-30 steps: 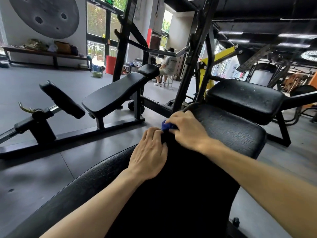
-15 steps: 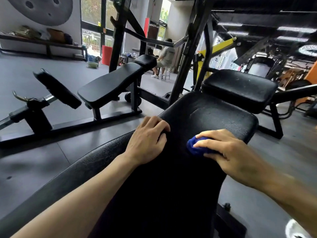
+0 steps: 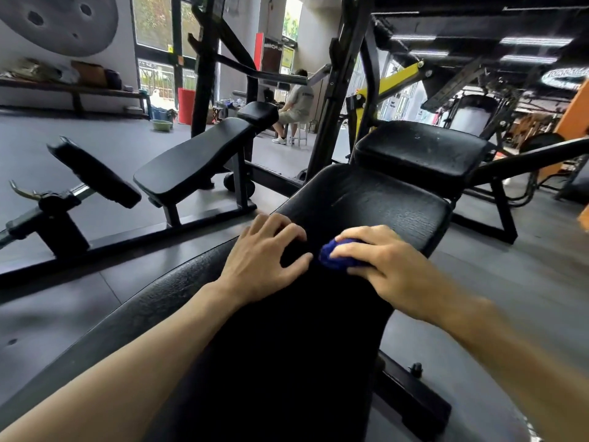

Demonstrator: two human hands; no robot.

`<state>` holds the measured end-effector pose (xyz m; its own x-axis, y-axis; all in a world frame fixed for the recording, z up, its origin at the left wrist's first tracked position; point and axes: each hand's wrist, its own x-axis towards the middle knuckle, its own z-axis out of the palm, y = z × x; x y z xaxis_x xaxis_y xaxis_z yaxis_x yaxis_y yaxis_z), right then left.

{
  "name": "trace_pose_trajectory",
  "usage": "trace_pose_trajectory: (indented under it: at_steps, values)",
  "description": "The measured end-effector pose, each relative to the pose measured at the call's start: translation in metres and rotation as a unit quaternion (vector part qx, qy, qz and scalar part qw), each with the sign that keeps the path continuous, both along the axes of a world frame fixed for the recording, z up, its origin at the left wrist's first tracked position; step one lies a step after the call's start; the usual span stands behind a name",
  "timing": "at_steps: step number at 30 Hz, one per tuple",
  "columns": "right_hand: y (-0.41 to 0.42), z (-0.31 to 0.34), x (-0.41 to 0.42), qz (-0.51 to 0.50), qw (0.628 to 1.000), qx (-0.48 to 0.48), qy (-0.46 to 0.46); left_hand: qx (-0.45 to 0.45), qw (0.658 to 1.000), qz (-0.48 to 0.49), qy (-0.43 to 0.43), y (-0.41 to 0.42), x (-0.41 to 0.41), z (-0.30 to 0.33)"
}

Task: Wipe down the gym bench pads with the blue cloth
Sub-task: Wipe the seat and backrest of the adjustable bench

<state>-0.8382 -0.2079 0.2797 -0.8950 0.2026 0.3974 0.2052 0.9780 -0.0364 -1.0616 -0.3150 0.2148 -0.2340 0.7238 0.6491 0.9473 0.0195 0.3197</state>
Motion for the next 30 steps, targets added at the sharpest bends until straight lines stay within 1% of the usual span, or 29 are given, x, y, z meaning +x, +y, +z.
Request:
trace_pose_trajectory:
  at_steps: [2, 4, 6, 8, 10, 12, 16, 19, 21, 24, 27, 30]
  values:
    - [-0.006, -0.001, 0.035, -0.009, 1.000, 0.007, 0.001, -0.004, 1.000, -0.006, -0.025, 0.001, 0.007, 0.001]
    - [-0.008, -0.003, 0.045, -0.020, 1.000, 0.011, 0.014, -0.009, 0.999, -0.013, -0.030, 0.003, 0.018, 0.003]
    - [-0.005, -0.004, 0.027, -0.026, 0.999, 0.020, 0.026, -0.007, 0.999, -0.010, -0.030, 0.005, 0.030, 0.003]
    - [0.002, -0.007, -0.006, -0.028, 0.998, 0.027, 0.047, 0.006, 0.999, 0.013, -0.044, 0.008, 0.035, 0.001]
    - [0.004, -0.010, -0.034, -0.046, 0.997, 0.020, 0.053, 0.015, 0.995, 0.035, -0.088, 0.008, 0.033, -0.001]
    - [-0.001, -0.012, -0.033, -0.044, 0.997, 0.019, 0.054, 0.014, 0.993, 0.037, -0.111, 0.007, 0.032, -0.002]
    - [-0.015, -0.013, 0.038, -0.022, 0.999, 0.020, 0.034, 0.023, 0.998, 0.014, -0.059, 0.003, 0.035, -0.005]
    - [-0.023, -0.015, 0.073, -0.025, 0.998, 0.031, 0.058, 0.029, 0.999, -0.012, -0.022, 0.003, 0.034, -0.007]
    - [-0.018, -0.015, 0.061, -0.039, 0.997, 0.035, 0.065, 0.026, 0.999, -0.020, -0.018, 0.002, 0.034, -0.006]
    - [0.002, -0.005, 0.007, -0.071, 0.995, 0.028, 0.068, 0.021, 0.999, -0.019, -0.020, 0.001, 0.035, -0.005]
    - [0.015, 0.003, -0.039, -0.113, 0.992, 0.002, 0.048, 0.013, 0.999, -0.017, -0.032, 0.002, 0.035, -0.005]
    - [0.009, 0.005, -0.021, -0.105, 0.994, -0.005, 0.044, 0.014, 0.999, -0.020, -0.028, 0.001, 0.036, -0.005]
